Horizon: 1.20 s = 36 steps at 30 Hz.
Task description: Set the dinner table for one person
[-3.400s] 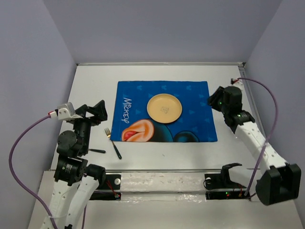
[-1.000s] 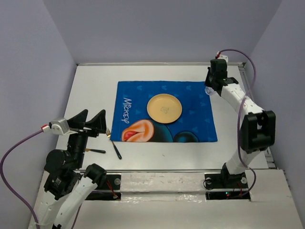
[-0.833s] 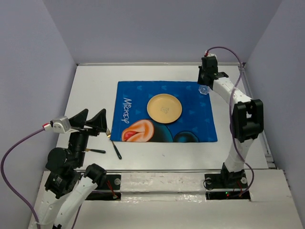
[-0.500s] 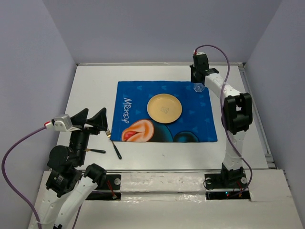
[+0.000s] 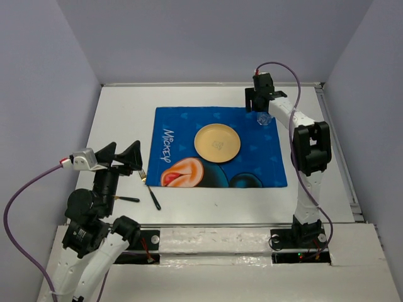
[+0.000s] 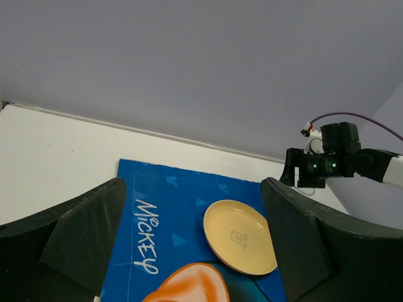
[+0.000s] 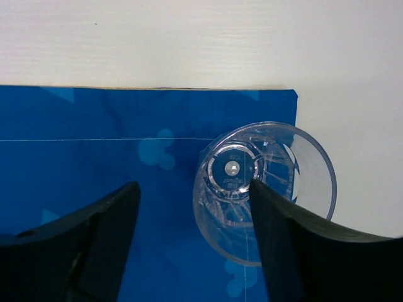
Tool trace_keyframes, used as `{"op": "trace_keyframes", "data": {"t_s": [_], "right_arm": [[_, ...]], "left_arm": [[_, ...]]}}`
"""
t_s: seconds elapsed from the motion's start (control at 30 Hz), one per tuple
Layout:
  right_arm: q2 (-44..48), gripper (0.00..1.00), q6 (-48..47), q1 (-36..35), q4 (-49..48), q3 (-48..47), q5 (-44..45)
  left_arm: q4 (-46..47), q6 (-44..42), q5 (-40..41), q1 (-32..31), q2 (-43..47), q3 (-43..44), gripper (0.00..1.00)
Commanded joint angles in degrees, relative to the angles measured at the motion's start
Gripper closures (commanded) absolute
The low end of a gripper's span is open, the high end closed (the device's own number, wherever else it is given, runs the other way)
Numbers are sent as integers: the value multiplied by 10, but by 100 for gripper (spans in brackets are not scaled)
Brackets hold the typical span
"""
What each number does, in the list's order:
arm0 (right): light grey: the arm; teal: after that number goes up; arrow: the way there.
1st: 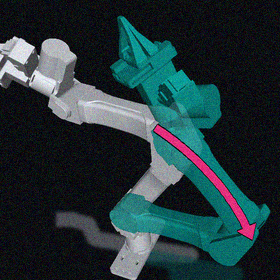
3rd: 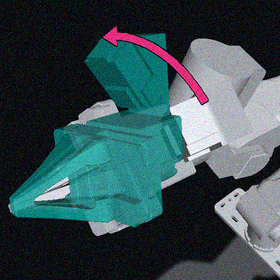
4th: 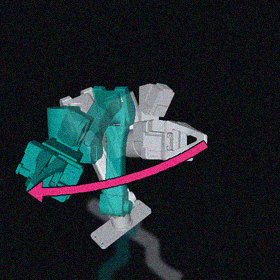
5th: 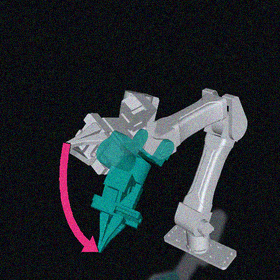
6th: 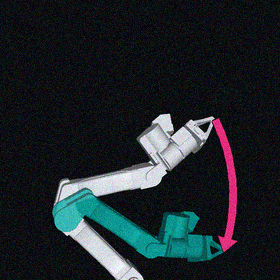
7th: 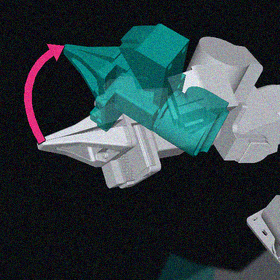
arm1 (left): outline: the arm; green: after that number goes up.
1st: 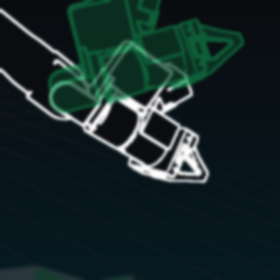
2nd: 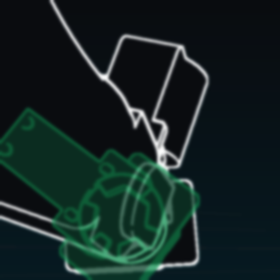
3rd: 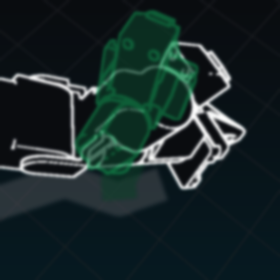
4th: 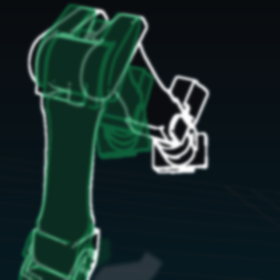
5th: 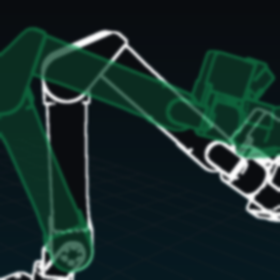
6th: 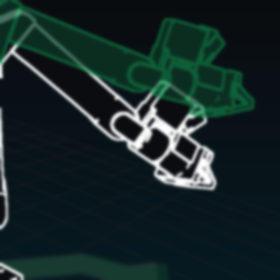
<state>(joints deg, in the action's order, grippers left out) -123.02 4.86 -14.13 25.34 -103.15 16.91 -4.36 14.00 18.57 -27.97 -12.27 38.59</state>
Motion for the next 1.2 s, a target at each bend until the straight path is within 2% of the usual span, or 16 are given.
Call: {"op": "trace_keyframes", "data": {"t_s": [0.0, 0.1, 0.23, 0.27, 0.43, 0.47, 0.57, 0.63, 0.73, 0.77, 1.0, 1.17], "right_arm": [[72, 21, 26, -22, -7, -7, -10], [131, 19, 45, -69, -21, 32, -24], [202, 19, 65, -182, -99, 118, -36], [219, 20, 71, -234, -112, 136, -39], [227, 32, 122, -388, -189, 225, -43], [213, 37, 125, -432, -190, 226, -43], [189, 43, 128, -505, -196, 210, -33], [155, 50, 130, -529, -197, 198, -26], [104, 52, 142, -568, -195, 172, -38], [89, 56, 145, -578, -191, 154, -35], [-21, 57, 153, -630, -148, 77, -9], [-57, 57, 158, -643, -125, 43, -3]], "left_arm": [[27, -8, 13, 11, -13, -2, 1], [29, -5, 31, 18, -18, -2, 1], [30, 7, 67, 36, -21, -3, 1], [31, 8, 75, 41, -22, -3, 1], [25, 15, 121, 78, -26, -3, 1], [24, 17, 124, 82, -26, -3, 1], [23, 23, 127, 100, -37, -2, 1], [23, 26, 135, 109, -45, -1, 1], [21, 29, 144, 122, -50, -2, 1], [20, 30, 147, 127, -50, -3, 1], [33, 24, 151, 136, -61, -6, 1], [36, 23, 144, 140, -72, -6, 1]]}}
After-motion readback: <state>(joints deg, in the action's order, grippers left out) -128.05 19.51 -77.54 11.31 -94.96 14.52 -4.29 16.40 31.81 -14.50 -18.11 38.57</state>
